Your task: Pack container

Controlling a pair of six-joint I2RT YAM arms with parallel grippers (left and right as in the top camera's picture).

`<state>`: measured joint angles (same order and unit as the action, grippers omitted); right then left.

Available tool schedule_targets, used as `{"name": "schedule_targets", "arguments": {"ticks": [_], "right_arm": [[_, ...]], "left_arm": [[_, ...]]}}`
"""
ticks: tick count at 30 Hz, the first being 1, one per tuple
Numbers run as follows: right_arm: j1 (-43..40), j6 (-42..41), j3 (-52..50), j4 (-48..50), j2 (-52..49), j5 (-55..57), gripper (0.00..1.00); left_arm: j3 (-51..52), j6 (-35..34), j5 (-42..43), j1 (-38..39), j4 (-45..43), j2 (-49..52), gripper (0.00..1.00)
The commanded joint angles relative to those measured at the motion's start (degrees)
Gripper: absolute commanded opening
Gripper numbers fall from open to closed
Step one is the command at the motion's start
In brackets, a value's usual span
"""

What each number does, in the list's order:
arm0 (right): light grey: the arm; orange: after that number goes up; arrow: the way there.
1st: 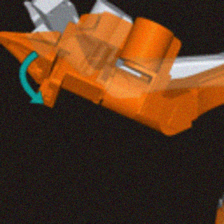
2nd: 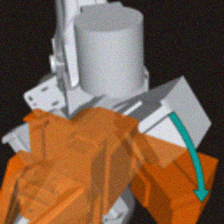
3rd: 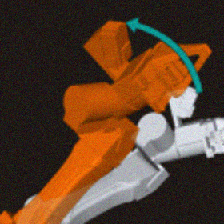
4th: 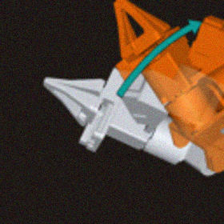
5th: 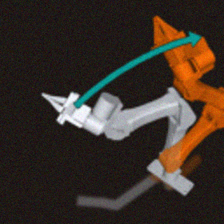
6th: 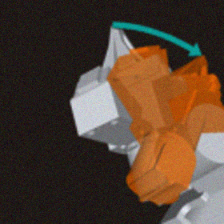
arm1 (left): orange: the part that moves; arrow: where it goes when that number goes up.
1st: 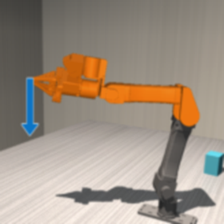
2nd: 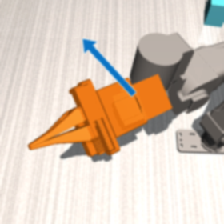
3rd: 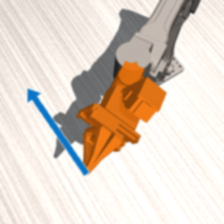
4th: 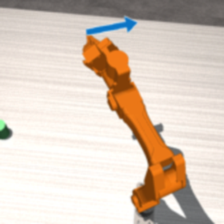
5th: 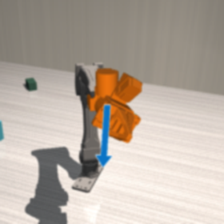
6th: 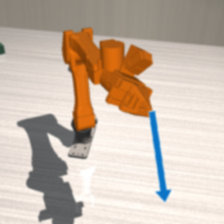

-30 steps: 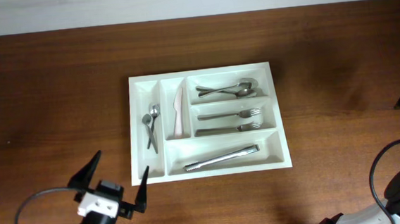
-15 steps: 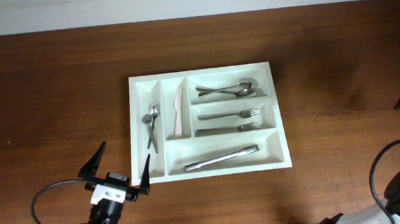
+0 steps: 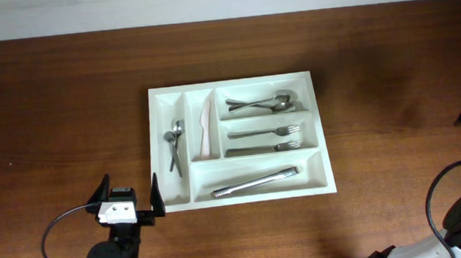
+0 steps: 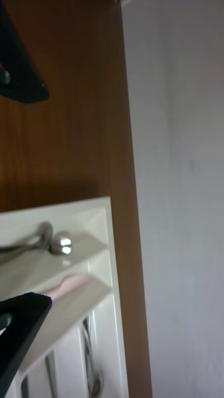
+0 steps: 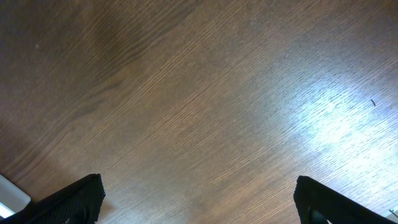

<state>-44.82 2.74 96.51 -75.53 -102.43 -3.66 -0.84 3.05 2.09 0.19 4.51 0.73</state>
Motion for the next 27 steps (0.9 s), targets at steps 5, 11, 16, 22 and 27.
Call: {"name": "schedule_targets", "arguments": {"ticks": [5,11,16,22,27], "right_arm": [[0.17,-0.44,-0.07,0.15,0.2,0.72,0.99],[0.17,-0.44,-0.07,0.13,0.2,0.72,0.99],[0.17,-0.44,-0.07,0.15,0.2,0.72,0.99],[0.17,-0.44,-0.07,0.13,0.2,0.72,0.99],[0.17,-0.44,-0.07,0.15,0.2,0.72,0.99]], "left_arm": [[0.35,1.95,-1.92,-0.61,0.22,-0.44,0.99],[0.35,1.95,-1.95,-0.61,0.22,-0.44,0.99],[0.35,1.95,-1.95,-0.61,0.22,-0.44,0.99],[0.35,1.95,-1.95,-0.61,0.22,-0.44,0.99],[0.35,1.95,-1.95,-0.61,0.22,-0.44,0.99]]}}
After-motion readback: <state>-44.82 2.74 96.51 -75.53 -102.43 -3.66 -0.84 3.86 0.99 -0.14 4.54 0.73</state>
